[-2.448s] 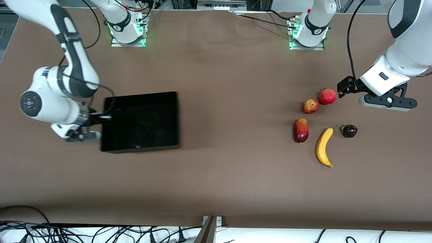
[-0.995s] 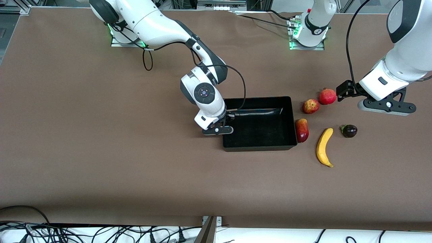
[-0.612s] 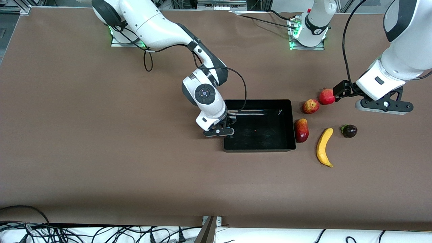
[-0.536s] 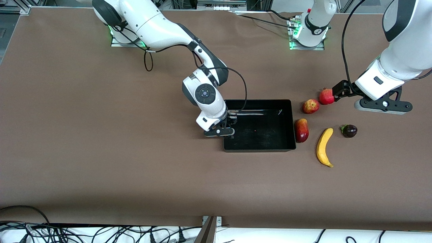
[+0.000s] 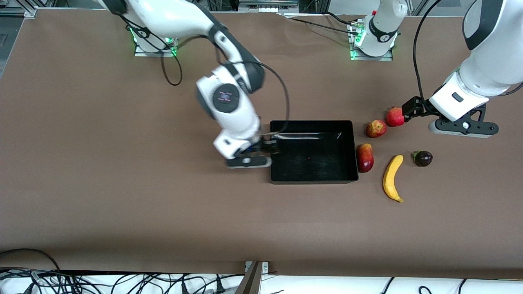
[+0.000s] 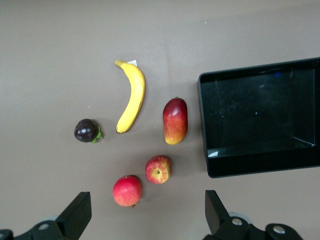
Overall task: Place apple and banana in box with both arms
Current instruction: 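Release the box and draw the right gripper back toward its base, then lower the left gripper onto the striped red apple and grasp it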
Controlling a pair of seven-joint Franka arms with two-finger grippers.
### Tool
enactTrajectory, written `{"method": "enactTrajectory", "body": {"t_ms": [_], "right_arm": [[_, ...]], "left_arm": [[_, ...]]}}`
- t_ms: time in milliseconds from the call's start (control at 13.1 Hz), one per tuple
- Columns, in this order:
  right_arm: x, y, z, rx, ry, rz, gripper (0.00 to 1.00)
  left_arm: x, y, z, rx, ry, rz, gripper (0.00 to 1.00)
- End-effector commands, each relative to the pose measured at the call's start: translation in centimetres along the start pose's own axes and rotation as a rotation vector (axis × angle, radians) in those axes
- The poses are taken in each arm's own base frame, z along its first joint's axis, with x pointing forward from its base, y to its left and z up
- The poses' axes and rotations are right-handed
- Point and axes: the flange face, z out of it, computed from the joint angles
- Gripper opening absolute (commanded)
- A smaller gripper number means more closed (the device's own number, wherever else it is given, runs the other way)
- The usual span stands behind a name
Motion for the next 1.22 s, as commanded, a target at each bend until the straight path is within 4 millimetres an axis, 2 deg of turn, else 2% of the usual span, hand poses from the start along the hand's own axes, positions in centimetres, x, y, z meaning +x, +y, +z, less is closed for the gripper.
{"method": "enactTrajectory", "body": {"t_ms": [0,230,383,536,689,918,1071,1148], "right_arm": [[0.8,6.8,-8.3,-0.035,-0.073,-0.017,1.0],[-0.4,14.5,-16.8,-0.038,-0.113,-0.044,1.0],[-2.0,18.9,-20.5,-0.044,-0.136,-0.041,1.0],[-3.2,23.2,-21.8,-0.039,-0.139,-0.035,1.0],[-4.2,26.9,-23.2,-0.039,-0.148,-0.078,1.0],[-6.6,31.8,-24.6,-0.07,-0.147,-0.041,1.0],[-6.6,34.5,-25.2,-0.086,-0.144,-0.087,1.0],[-6.5,35.4,-25.5,-0.09,-0.139,-0.092,1.0]], "left_arm": [[0.6,0.3,3.9,-0.018,-0.144,0.002,1.0],[2.6,1.1,10.9,-0.023,-0.217,0.017,1.0],[2.1,1.1,16.6,-0.018,-0.2,0.019,1.0],[0.2,1.1,22.0,-0.02,-0.207,0.019,1.0],[-1.3,0.9,25.4,-0.015,-0.2,0.072,1.0],[-2.3,0.3,27.2,-0.009,-0.214,0.114,1.0],[-3.3,0.0,29.2,0.035,-0.203,0.171,1.0],[-4.3,-0.3,31.0,0.028,-0.182,0.167,1.0]]}}
